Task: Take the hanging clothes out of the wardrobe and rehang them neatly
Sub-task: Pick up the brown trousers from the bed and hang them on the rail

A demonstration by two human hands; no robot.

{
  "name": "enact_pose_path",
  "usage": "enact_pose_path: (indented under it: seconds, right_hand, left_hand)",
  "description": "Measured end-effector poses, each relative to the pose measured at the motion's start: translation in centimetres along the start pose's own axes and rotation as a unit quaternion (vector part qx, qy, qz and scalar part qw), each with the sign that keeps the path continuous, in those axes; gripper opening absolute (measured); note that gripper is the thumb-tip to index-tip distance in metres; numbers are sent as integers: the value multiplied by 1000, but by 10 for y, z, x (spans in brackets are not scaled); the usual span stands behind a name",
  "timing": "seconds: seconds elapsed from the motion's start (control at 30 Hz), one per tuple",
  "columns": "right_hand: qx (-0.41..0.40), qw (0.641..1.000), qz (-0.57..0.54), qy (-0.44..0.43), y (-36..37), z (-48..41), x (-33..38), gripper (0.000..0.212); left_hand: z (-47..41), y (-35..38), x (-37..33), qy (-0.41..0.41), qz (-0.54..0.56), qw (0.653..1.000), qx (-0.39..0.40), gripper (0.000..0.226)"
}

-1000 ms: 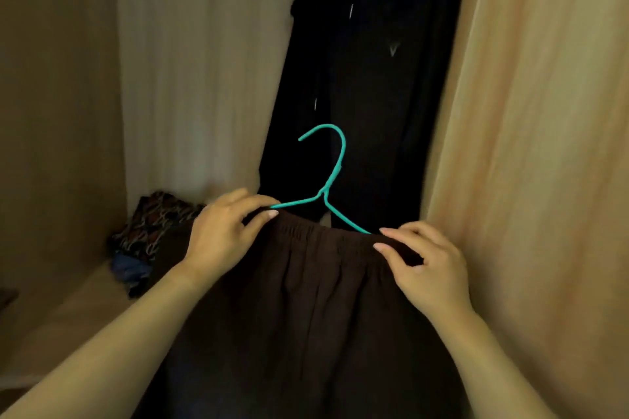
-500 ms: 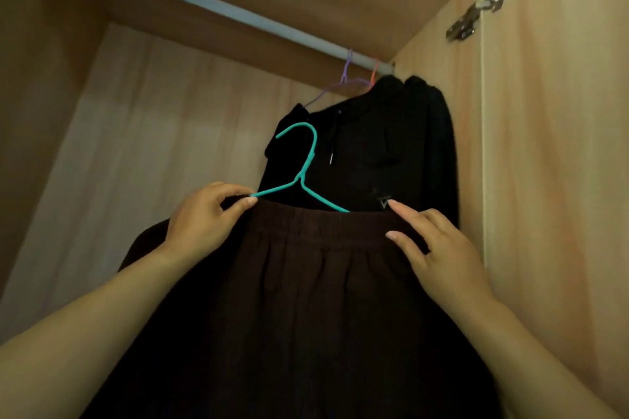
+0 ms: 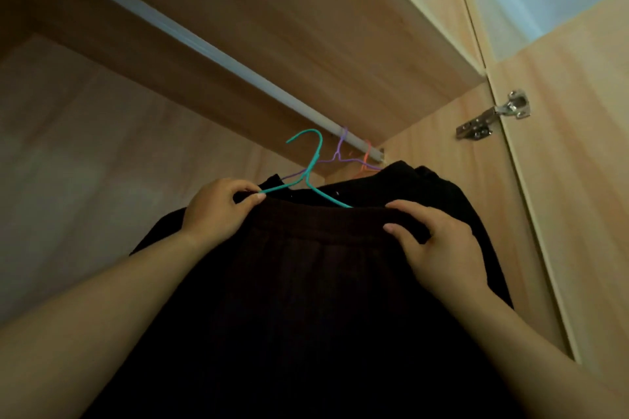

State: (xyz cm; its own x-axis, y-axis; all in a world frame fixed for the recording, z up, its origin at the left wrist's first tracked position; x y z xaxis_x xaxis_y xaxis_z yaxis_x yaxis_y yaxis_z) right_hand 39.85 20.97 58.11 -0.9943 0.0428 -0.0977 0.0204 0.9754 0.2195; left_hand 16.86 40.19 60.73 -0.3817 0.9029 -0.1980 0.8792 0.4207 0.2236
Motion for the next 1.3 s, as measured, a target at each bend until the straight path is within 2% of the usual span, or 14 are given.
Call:
enact_pose_path:
  seconds: [0.1, 0.17, 0.33, 0.5, 0.63, 0.7, 0.8, 0.93, 1.1, 1.3]
  right_hand:
    - [-31, 999, 15, 7, 13, -17, 2, 28]
    - [-45, 999, 23, 2, 22, -34, 2, 28]
    - [-74, 997, -24, 25, 43, -92, -5, 29]
    - [-58, 997, 42, 3, 58, -129, 3, 32]
    - [10, 993, 118, 13, 85, -129, 18, 34]
    - [30, 989, 146, 7, 96, -118, 28, 34]
    - [11, 983, 181, -26, 98, -95, 32, 35]
    - [22, 963, 244, -108, 88, -58, 29, 53]
    - [124, 967, 204, -92, 72, 21, 26, 58]
    - [164, 970, 164, -78, 46, 135, 23, 65]
  left_hand:
    - [-10, 16, 9, 7, -21, 998, -53, 25]
    - [-9, 24, 15, 11, -40, 998, -55, 39]
    - [-7, 42, 28, -21, -6, 998, 55, 51]
    - [-4, 61, 33, -26, -8, 996, 87, 53]
    - [8, 73, 43, -42, 18, 991, 129, 55]
    - [19, 75, 49, -44, 27, 988, 144, 58]
    - [44, 74, 55, -43, 32, 985, 164, 68]
    - [82, 75, 55, -41, 27, 981, 189, 69]
    - [120, 63, 53, -30, 21, 980, 194, 67]
    - [181, 30, 49, 30, -38, 973, 224, 74]
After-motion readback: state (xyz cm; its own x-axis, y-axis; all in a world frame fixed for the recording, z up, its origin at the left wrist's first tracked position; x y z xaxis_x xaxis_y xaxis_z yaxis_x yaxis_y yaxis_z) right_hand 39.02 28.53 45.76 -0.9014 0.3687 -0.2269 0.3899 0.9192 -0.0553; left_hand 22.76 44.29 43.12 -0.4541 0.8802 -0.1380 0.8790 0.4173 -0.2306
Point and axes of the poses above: each hand's wrist, its own z-axis away from the middle knuckle, its own y-axis out of the palm, x = y × z, the point moved 2 cm from there along -z, towards the middle knuckle, and after that the axes turned 12 degrees about -x, right-handed, at the moved point
